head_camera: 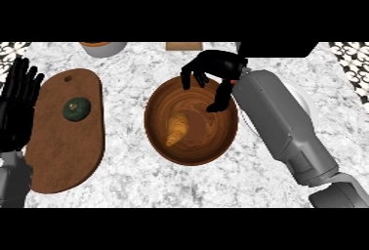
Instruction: Pick the croissant from the plate and place it in the bowl
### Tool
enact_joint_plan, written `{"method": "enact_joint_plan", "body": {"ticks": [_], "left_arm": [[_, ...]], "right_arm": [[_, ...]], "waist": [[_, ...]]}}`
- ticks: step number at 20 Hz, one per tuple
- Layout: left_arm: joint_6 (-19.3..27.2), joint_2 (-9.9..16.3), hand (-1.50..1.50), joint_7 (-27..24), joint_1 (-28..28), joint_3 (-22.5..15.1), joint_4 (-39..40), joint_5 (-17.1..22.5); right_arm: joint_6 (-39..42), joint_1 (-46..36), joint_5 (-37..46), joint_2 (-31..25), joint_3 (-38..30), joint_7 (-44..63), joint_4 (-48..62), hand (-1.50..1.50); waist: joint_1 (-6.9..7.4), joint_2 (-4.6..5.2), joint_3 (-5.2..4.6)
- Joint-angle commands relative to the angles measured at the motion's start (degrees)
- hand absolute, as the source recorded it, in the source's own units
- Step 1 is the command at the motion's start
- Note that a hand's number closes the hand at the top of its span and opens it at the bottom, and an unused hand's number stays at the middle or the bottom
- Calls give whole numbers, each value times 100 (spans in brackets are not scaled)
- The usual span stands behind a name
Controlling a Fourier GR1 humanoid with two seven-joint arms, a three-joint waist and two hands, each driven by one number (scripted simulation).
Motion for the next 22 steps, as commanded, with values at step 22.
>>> {"method": "enact_joint_plan", "body": {"ticks": [22], "left_arm": [[-152, -88, 0, -94, -209, -140, 70, -23]], "right_arm": [[204, -596, -2499, -1176, -2819, 362, 1683, -150]], "waist": [[362, 179, 7]]}}
